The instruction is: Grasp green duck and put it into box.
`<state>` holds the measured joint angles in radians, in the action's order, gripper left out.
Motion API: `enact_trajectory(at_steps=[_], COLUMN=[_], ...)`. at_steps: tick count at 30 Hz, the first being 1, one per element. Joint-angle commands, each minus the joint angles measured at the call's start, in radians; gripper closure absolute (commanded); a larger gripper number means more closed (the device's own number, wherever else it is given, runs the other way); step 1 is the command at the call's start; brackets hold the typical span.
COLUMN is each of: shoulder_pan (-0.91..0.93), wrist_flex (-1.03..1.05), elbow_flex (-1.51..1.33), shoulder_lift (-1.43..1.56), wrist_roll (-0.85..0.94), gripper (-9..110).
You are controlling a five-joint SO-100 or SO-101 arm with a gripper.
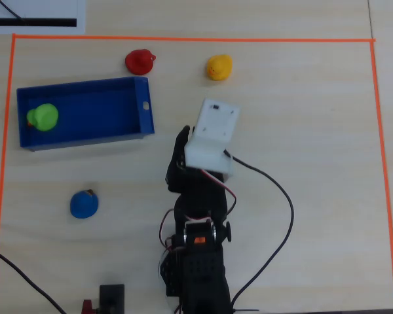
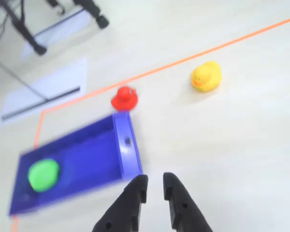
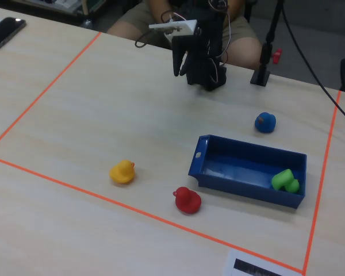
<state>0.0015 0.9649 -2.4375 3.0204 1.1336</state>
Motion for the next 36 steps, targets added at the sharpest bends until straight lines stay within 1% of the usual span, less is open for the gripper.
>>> enact_trajectory(at_steps=[1,5,10,11,14,16,21,22,23,36], shoulder_pan=[0.0,0.003,0.021,0.034,0.02,0.003,0.025,0.034,0.044,0.051], wrist_flex=[0.121,0.172,0.095,0.121,0.235,0.337,0.345,0.345,0.345,0.345], elbow_flex=[-0.161,-0.336,-0.647,-0.673,-0.673,-0.673,-0.673,-0.673,-0.673,-0.673], shoulder_lift=[0.291,0.291,0.291,0.291,0.291,0.291,0.291,0.291,0.291,0.291], wrist_roll=[0.02,0.025,0.061,0.083,0.095,0.152,0.118,0.118,0.12,0.12], gripper=[101,101,101,101,101,101,101,94,91,91])
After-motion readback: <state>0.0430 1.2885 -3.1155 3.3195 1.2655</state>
